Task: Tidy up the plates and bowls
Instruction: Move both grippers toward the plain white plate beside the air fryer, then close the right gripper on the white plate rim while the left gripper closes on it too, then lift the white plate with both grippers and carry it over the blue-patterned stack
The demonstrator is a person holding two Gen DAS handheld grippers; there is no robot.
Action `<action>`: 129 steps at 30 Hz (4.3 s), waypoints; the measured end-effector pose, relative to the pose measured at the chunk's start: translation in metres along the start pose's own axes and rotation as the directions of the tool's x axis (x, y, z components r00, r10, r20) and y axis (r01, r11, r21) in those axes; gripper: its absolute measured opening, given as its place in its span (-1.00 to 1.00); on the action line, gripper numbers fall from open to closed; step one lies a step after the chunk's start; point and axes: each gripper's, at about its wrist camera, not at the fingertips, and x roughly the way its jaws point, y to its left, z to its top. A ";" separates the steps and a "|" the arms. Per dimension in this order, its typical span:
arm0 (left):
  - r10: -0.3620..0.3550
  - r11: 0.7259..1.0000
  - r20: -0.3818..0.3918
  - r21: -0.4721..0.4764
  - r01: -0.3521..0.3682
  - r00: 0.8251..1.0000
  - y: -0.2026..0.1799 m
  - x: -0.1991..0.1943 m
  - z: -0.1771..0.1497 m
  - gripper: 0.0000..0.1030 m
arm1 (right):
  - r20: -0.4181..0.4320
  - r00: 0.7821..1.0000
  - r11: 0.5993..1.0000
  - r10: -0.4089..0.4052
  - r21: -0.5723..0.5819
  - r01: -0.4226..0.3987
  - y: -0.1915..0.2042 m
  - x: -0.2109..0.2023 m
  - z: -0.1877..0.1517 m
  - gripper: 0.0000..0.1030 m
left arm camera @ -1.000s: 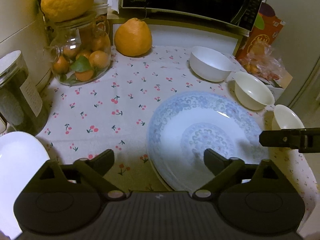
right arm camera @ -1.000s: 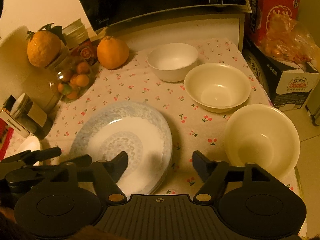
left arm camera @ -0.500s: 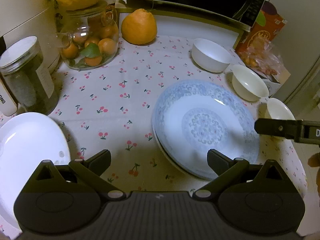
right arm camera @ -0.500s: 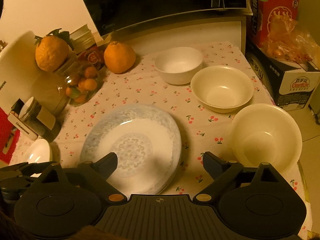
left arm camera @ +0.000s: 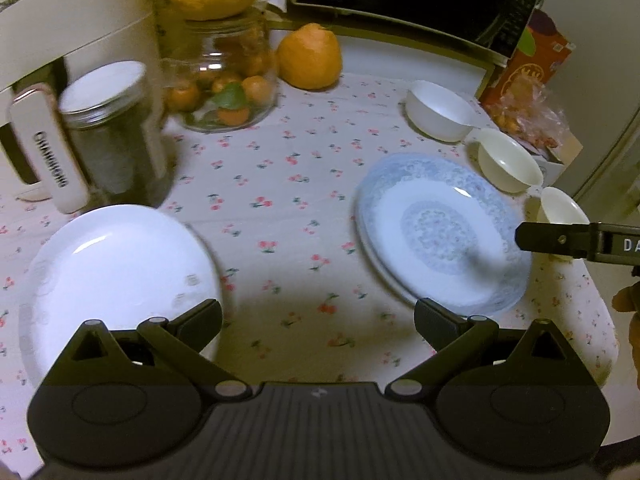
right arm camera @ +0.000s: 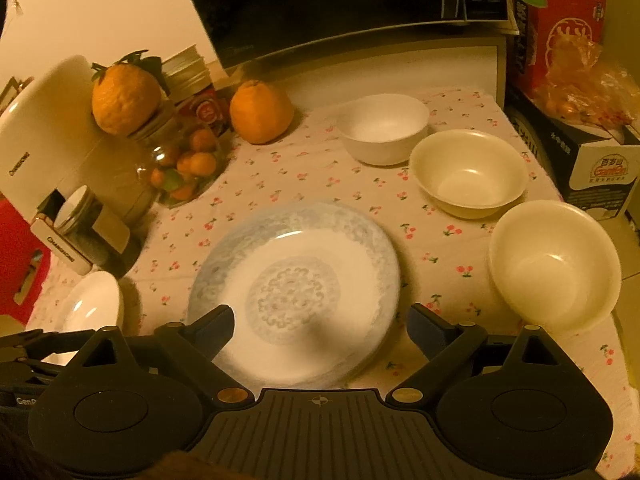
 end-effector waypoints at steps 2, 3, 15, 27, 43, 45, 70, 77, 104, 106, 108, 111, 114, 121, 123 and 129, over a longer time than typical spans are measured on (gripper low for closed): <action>0.011 1.000 0.009 -0.002 -0.011 1.000 0.009 -0.004 -0.002 0.99 | 0.008 1.000 1.000 0.017 -0.009 -0.017 0.007 -0.001 -0.002 0.84; 0.018 1.000 0.014 -0.002 -0.018 1.000 0.013 -0.006 -0.004 0.99 | 0.012 1.000 1.000 0.027 -0.017 -0.027 0.011 -0.001 -0.003 0.84; 0.106 0.994 0.052 -0.025 -0.105 0.993 0.078 -0.022 -0.023 0.99 | 0.007 0.990 0.984 0.139 -0.109 -0.138 0.071 0.011 -0.024 0.84; 0.156 0.988 0.113 -0.035 -0.153 0.981 0.132 -0.023 -0.033 0.99 | -0.010 0.978 0.957 0.210 -0.203 -0.208 0.130 0.034 -0.037 0.84; 0.096 0.993 0.168 -0.081 -0.083 0.981 0.171 -0.008 -0.044 0.94 | -0.074 0.965 0.960 0.253 -0.104 -0.260 0.168 0.089 -0.043 0.84; 0.083 0.994 0.168 -0.084 -0.070 0.982 0.171 -0.007 -0.044 0.89 | -0.075 0.964 0.961 0.255 -0.091 -0.261 0.171 0.094 -0.043 0.84; 0.087 0.996 0.176 -0.037 -0.081 0.981 0.170 -0.008 -0.050 0.19 | -0.088 0.962 0.963 0.257 -0.063 -0.263 0.194 0.115 -0.051 -0.26; 0.093 0.995 0.183 -0.057 -0.084 0.979 0.171 -0.010 -0.052 0.12 | -0.082 0.967 0.969 0.240 -0.039 -0.244 0.188 0.113 -0.050 -0.54; 0.046 0.998 0.195 -0.038 -0.039 0.980 0.130 -0.009 -0.034 0.12 | -0.053 0.982 0.982 0.182 -0.033 -0.184 0.155 0.085 -0.032 -0.56; 0.037 0.999 0.195 -0.041 -0.029 0.980 0.126 -0.009 -0.033 0.12 | -0.052 0.982 0.983 0.181 -0.033 -0.183 0.151 0.082 -0.031 -0.56; 0.032 0.999 0.195 -0.038 -0.026 0.980 0.122 -0.008 -0.031 0.12 | -0.050 0.982 0.983 0.180 -0.030 -0.181 0.147 0.079 -0.029 -0.56; 0.026 0.999 0.199 -0.029 -0.021 0.980 0.115 -0.008 -0.028 0.12 | -0.040 0.983 0.983 0.180 -0.020 -0.181 0.140 0.074 -0.026 -0.56; 0.014 1.000 0.203 -0.021 -0.010 0.979 0.108 -0.008 -0.026 0.12 | -0.027 0.983 0.984 0.180 -0.007 -0.180 0.132 0.069 -0.022 -0.56; -0.007 1.000 0.209 -0.005 0.008 0.978 0.089 -0.003 -0.018 0.12 | -0.002 0.986 0.985 0.170 0.023 -0.170 0.113 0.059 -0.014 -0.56; -0.015 1.000 0.212 -0.007 0.017 0.977 0.084 -0.002 -0.015 0.12 | 0.004 0.986 0.986 0.166 0.028 -0.166 0.108 0.056 -0.011 -0.56; -0.038 0.999 0.213 0.006 0.037 0.976 0.068 0.004 -0.008 0.12 | 0.021 0.988 0.987 0.152 0.049 -0.153 0.089 0.048 -0.006 -0.56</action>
